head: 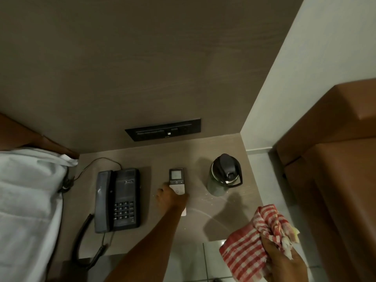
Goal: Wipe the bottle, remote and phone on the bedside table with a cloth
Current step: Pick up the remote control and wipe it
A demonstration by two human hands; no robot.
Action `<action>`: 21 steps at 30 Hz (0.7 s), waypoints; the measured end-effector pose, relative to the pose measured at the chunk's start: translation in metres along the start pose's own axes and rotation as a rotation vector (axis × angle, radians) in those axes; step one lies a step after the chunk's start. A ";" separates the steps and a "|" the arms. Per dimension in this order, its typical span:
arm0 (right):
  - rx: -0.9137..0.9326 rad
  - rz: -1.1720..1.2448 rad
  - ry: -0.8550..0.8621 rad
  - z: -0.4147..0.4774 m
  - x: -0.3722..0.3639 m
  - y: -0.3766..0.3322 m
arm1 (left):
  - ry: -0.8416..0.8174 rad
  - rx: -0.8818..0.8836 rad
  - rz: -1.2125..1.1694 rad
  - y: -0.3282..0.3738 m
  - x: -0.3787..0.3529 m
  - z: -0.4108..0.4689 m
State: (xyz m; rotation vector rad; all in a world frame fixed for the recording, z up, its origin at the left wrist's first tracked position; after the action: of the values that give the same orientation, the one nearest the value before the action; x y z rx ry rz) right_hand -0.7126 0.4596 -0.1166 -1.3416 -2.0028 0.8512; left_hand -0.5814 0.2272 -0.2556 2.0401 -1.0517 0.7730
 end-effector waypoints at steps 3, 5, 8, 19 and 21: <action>-0.021 -0.043 0.011 -0.007 -0.004 -0.010 | -0.192 0.084 -0.296 -0.001 0.017 -0.012; -0.016 -0.050 0.002 -0.026 -0.011 -0.030 | -0.338 0.116 -0.504 -0.003 0.051 -0.033; 0.068 -0.117 0.041 -0.063 -0.013 -0.066 | -0.614 0.050 -0.644 -0.003 0.109 -0.074; 0.809 -0.296 -0.331 -0.267 -0.039 -0.251 | -1.214 0.056 -0.997 0.024 0.334 -0.261; 1.086 -0.460 -0.370 -0.294 -0.054 -0.275 | -1.225 0.055 -0.964 0.029 0.354 -0.285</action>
State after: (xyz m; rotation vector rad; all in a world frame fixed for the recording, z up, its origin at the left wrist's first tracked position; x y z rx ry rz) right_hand -0.6299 0.3843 0.2742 -0.1144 -1.5159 1.6634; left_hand -0.4846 0.2903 0.1853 2.6371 -0.3862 -1.0592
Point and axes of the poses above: each hand's wrist, its own z-axis towards the middle knuckle, its own x-axis out of the back of the hand, y = z × x, the point moved 1 cm from there along z, towards the middle knuckle, and after that the axes turned 11 degrees about x, right-handed, at the moved point
